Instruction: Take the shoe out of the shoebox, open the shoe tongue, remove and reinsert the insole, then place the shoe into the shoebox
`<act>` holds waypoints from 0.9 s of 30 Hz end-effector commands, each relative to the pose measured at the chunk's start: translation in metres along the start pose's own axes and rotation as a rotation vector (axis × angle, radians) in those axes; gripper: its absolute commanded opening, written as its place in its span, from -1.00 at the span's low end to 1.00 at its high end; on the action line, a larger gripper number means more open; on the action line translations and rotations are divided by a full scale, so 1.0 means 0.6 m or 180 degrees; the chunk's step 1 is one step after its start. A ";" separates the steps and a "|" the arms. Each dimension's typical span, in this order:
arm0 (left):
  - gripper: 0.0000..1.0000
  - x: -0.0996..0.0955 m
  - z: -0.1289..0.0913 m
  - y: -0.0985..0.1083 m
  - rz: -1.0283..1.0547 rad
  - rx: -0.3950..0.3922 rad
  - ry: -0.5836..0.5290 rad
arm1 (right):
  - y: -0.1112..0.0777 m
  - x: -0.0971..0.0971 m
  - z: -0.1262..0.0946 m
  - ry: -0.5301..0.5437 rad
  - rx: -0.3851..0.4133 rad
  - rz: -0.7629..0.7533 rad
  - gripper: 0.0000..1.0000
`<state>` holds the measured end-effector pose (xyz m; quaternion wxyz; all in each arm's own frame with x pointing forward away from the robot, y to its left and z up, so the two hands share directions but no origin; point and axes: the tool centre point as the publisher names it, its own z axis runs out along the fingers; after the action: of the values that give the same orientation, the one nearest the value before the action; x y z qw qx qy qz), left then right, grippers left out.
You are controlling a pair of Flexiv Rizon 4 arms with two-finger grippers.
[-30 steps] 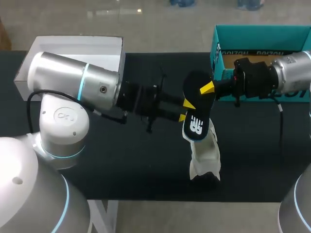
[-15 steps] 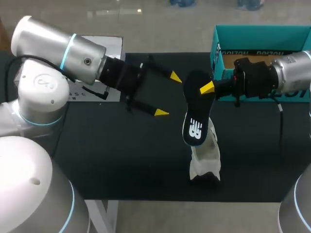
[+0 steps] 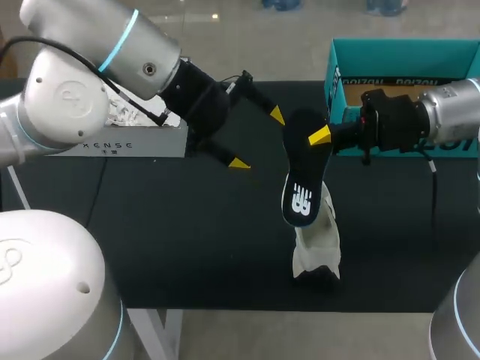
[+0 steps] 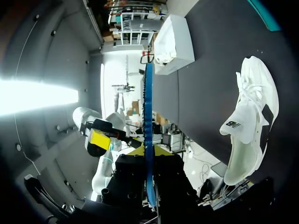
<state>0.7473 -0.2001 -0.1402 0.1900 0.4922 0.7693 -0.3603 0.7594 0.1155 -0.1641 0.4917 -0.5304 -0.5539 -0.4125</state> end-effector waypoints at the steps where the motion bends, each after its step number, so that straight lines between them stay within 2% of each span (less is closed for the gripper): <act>1: 1.00 -0.008 0.000 0.000 0.0000 -0.0012 0.0288 | -0.001 0.000 0.001 -0.0002 -0.0004 0.0001 -1.00; 16: 1.00 -0.008 0.000 0.000 0.0000 -0.0012 0.0288 | -0.001 0.000 0.001 -0.0002 -0.0004 0.0001 -1.00; 18: 1.00 -0.049 -0.020 0.007 0.0378 -0.0432 0.0413 | -0.001 0.000 0.001 -0.0002 -0.0004 0.0001 -1.00; 20: 1.00 -0.084 -0.033 0.013 0.0695 -0.0723 0.0491 | -0.001 0.000 0.001 -0.0002 -0.0004 0.0001 -1.00; 22: 1.00 -0.109 -0.033 0.012 0.0924 -0.1207 0.0759 | -0.001 0.000 0.001 -0.0002 -0.0004 0.0001 -1.00; 27: 1.00 -0.148 -0.023 0.008 0.1445 -0.1596 0.1103 | -0.001 0.000 0.001 -0.0002 -0.0004 0.0001 -1.00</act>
<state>0.7883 -0.2169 -0.0897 0.2423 0.5695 0.7506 -0.2314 0.7594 0.1155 -0.1641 0.4917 -0.5303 -0.5539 -0.4125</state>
